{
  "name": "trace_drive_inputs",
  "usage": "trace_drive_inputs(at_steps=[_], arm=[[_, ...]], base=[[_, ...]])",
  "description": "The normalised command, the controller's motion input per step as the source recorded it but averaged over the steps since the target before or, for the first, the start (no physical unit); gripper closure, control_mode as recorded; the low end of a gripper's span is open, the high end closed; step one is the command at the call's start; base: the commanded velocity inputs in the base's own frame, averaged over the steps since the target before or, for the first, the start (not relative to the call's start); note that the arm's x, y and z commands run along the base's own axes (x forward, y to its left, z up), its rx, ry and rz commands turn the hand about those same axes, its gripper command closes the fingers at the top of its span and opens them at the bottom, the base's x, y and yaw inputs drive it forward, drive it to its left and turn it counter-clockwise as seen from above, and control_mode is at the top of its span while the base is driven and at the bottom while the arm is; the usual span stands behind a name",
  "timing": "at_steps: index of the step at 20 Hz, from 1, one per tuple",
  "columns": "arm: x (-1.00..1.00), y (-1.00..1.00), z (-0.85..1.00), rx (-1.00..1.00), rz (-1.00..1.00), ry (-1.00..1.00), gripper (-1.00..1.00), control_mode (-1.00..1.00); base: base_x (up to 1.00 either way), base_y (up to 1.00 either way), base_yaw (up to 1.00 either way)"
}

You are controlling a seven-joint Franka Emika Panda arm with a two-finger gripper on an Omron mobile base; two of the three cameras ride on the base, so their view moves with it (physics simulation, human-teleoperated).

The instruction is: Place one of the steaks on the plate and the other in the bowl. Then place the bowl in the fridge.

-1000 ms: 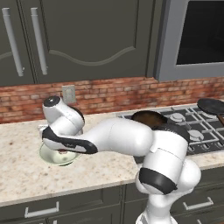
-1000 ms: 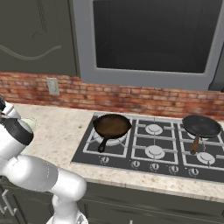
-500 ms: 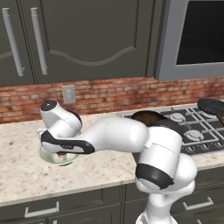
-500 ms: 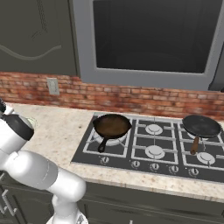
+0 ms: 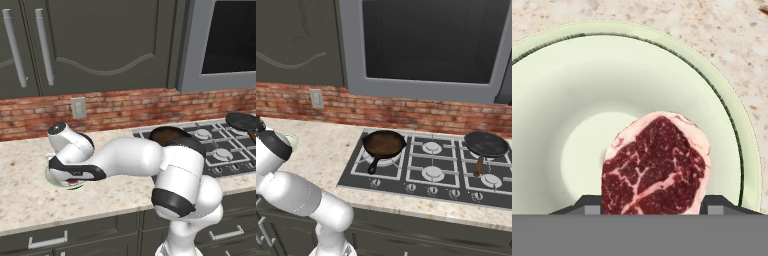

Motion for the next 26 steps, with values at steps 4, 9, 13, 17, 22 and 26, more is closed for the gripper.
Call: trace_drive_inputs(at_steps=[4,9,13,17,22,26], arm=[[0.01,-0.17,-0.29,-0.01,0.00,0.00,1.00,-1.00],[0.23,-0.05,0.00,0.00,0.00,0.00,1.00,-1.00],[0.23,-0.02,0.00,0.01,0.00,0.00,1.00,-1.00],[0.10,0.00,0.00,0.00,0.00,0.00,-1.00,-1.00],[0.03,0.06,0.00,0.00,0.00,0.00,-1.00,-1.00],[0.05,0.04,0.00,0.00,0.00,0.00,-1.00,-1.00]], base=[[0.00,0.00,0.00],[0.00,0.00,0.00],[0.00,0.00,0.00],[0.00,0.00,0.00],[0.00,0.00,0.00],[0.00,0.00,0.00]])
